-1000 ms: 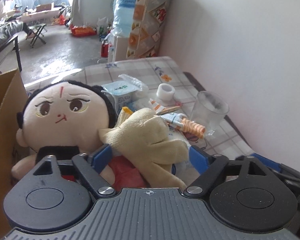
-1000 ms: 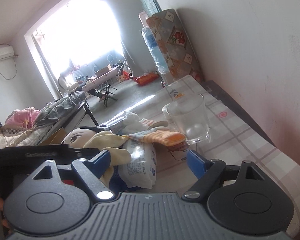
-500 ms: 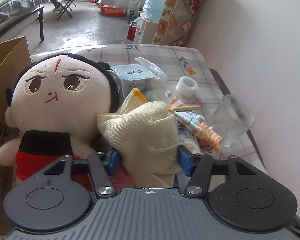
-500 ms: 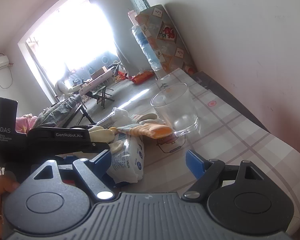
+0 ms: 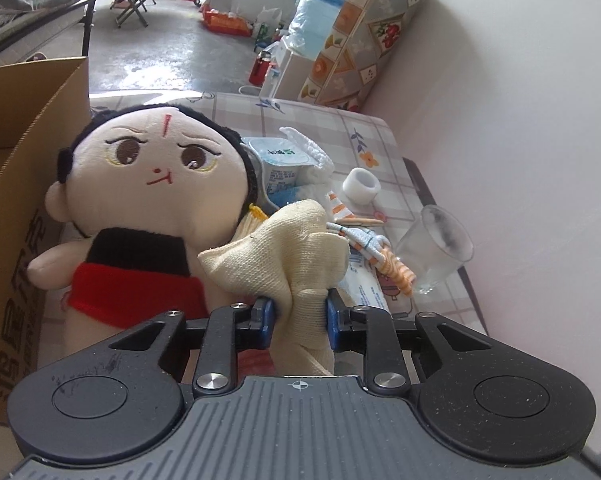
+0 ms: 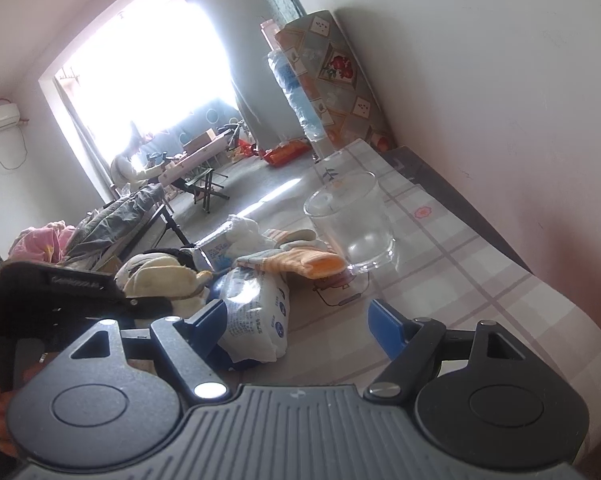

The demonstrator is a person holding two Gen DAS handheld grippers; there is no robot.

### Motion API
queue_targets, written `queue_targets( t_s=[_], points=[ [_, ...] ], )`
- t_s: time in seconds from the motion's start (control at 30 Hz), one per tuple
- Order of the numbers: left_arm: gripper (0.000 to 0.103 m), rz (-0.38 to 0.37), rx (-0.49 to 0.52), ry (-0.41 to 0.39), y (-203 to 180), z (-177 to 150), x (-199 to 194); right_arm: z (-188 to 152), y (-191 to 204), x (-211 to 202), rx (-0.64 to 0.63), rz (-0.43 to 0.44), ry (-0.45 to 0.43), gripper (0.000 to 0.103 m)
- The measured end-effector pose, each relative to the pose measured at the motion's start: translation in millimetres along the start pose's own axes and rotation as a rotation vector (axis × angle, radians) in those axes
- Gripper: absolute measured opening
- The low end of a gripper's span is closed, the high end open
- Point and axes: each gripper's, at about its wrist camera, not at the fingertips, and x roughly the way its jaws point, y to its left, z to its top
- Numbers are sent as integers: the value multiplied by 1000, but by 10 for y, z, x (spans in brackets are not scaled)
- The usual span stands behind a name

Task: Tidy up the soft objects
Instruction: 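Grasp the cream plush toy with the left tool while the right tool grasps the pink rolled bag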

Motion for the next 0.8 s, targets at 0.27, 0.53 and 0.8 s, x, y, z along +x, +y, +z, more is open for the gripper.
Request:
queue_targets(
  t_s=[0.27, 0.53, 0.8],
  points=[
    [23, -21, 20, -47, 231, -152, -368, 132, 114, 233, -17, 56, 60, 63],
    [23, -33, 17, -47, 472, -280, -556, 145, 338, 575, -51, 94, 193, 70],
    [23, -28, 31, -100, 600, -355, -711, 224, 682, 1100, -198, -5, 318, 89]
  ],
)
